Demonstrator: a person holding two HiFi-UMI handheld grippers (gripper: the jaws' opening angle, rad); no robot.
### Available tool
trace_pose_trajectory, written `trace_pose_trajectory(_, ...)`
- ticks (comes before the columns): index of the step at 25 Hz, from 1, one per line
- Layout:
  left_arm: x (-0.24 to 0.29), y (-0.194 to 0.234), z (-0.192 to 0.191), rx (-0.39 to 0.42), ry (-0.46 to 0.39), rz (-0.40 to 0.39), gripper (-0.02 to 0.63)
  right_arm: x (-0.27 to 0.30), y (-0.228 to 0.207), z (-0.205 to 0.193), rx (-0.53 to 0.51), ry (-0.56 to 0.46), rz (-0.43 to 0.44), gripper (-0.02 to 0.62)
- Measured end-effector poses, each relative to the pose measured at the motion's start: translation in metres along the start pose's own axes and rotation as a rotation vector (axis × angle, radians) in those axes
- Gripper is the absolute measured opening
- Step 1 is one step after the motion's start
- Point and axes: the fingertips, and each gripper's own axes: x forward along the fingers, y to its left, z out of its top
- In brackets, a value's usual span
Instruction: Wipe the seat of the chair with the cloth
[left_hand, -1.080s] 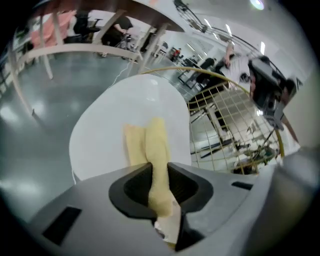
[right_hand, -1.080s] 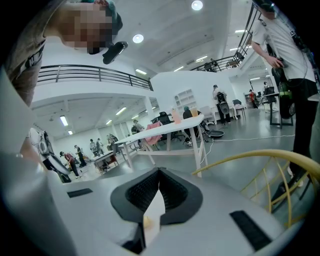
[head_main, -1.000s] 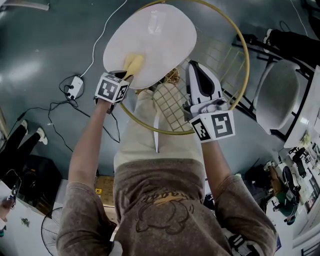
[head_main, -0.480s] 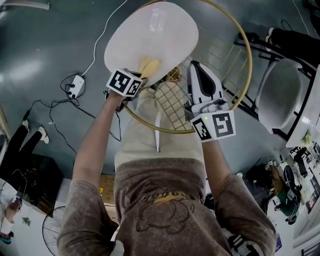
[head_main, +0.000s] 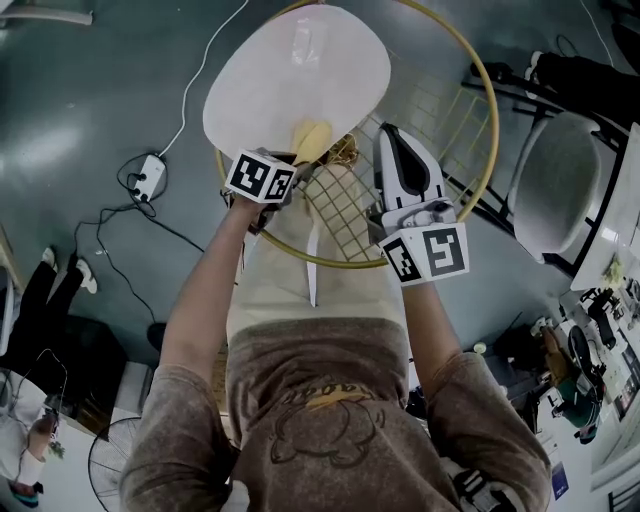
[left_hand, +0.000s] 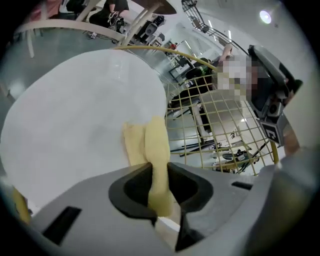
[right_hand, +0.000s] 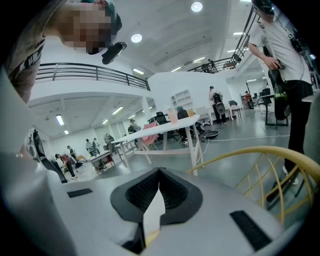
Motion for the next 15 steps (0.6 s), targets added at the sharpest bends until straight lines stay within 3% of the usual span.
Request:
trace_pose_trajectory(7,-0.051,-0.009,0.021,-0.084,-0.178,0.042,0.092,-0.014,0.010,0.016,0.006,0.014,-0.005,0.023)
trace_pose_trajectory(15,-0.150,-0.064,0.068,-0.035,-0.379,0.147,0.092,-0.050,0.030,0.068,-0.010,0.003,0.005,0.023)
